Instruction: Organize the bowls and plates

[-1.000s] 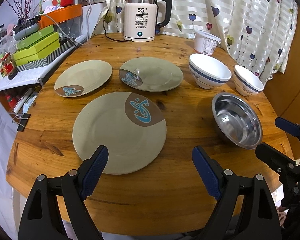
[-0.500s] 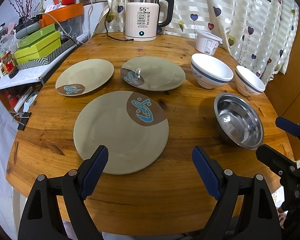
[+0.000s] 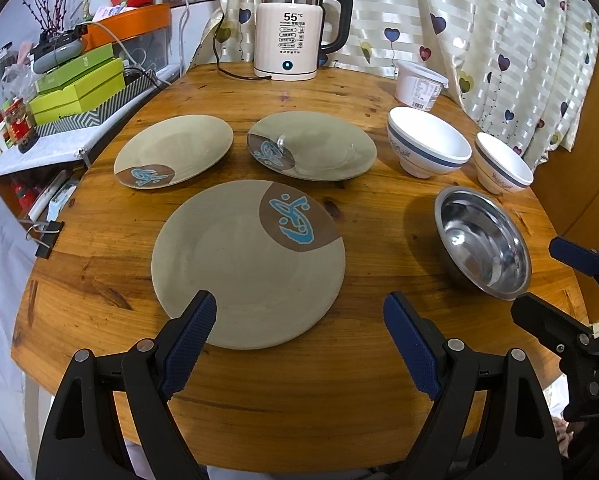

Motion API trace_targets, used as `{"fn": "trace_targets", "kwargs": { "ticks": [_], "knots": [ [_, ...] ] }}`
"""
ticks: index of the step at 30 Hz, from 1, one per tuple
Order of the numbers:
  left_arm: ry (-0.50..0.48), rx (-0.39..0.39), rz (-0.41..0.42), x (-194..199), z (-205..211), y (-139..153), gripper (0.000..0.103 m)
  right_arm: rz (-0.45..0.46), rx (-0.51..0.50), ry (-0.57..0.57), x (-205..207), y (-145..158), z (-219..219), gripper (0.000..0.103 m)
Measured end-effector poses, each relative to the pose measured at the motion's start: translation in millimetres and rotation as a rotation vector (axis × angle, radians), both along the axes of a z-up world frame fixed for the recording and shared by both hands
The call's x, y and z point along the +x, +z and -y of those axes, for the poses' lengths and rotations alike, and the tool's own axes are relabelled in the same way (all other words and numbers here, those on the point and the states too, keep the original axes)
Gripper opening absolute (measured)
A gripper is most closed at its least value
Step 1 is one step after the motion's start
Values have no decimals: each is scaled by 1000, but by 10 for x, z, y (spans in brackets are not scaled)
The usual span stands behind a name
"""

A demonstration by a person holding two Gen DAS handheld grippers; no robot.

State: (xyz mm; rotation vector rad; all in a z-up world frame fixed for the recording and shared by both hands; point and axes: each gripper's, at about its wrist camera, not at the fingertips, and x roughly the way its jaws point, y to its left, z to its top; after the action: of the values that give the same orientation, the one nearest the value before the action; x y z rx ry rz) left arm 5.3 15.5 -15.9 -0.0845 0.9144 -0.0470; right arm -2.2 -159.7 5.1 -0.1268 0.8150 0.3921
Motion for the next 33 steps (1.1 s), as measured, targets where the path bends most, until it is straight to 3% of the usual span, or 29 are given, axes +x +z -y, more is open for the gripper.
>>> {"fn": "trace_targets", "kwargs": {
  "ticks": [22,33],
  "knots": [
    [29,-53,45,45,-226,55,86,-5,-14,31,118,79,-198,103],
    [111,-79,63,154,-615,57,86,-12,-31,74,301,56,-443,103]
  ]
}}
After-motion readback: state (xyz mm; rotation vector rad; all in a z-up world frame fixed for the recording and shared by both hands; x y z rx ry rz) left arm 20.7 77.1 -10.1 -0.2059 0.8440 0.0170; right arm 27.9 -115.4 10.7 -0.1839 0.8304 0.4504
